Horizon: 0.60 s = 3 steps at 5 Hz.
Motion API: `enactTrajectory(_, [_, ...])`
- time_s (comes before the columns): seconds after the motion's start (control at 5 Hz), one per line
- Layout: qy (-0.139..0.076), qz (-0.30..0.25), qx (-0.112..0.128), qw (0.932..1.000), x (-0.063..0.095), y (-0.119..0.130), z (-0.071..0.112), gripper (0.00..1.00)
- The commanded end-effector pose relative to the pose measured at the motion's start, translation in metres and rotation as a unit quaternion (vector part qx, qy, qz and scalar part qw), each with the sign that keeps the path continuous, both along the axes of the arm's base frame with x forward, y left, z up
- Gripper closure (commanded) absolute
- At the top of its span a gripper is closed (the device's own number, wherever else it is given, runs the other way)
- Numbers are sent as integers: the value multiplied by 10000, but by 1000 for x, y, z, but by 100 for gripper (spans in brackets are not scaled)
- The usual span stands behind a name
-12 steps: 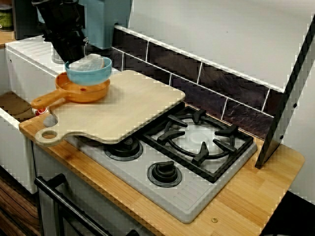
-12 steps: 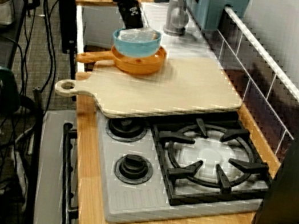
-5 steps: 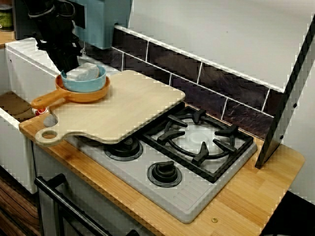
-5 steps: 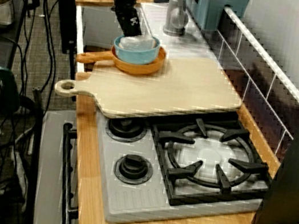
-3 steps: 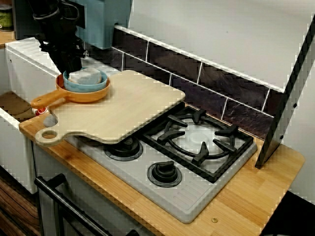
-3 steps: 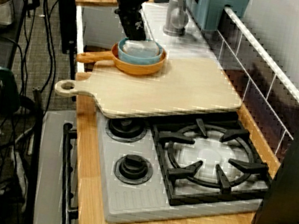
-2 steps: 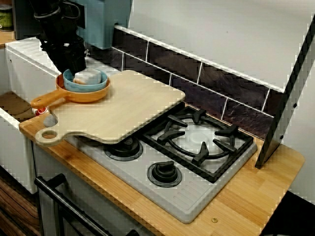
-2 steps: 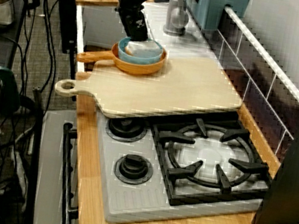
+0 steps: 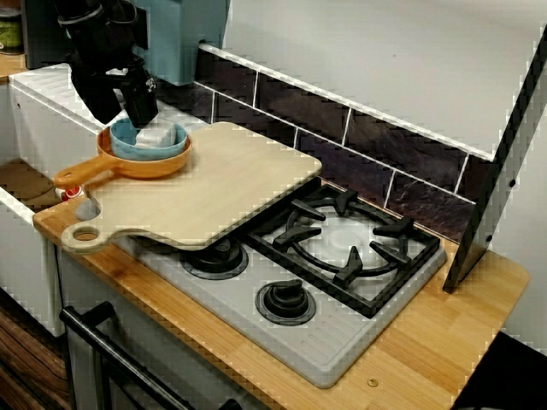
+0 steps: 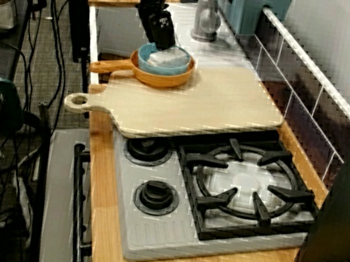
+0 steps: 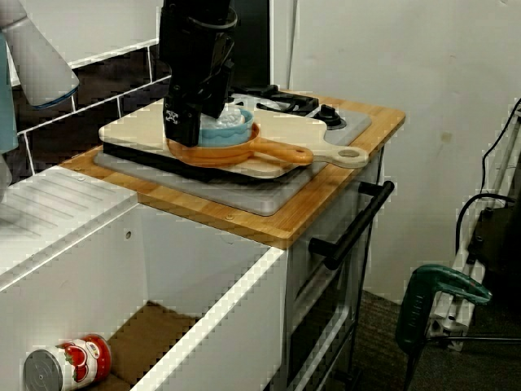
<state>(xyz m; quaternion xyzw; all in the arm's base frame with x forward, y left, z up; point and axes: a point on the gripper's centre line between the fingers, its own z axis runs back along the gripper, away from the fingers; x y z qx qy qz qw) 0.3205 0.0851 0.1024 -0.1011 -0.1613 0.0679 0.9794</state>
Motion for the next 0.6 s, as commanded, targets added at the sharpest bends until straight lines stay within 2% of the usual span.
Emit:
enactTrajectory(0.0, [-413, -298, -18, 9987, 8, -6, 41, 0])
enactTrajectory(0.4, [-433, -646, -106, 9969, 18, -33, 49, 0])
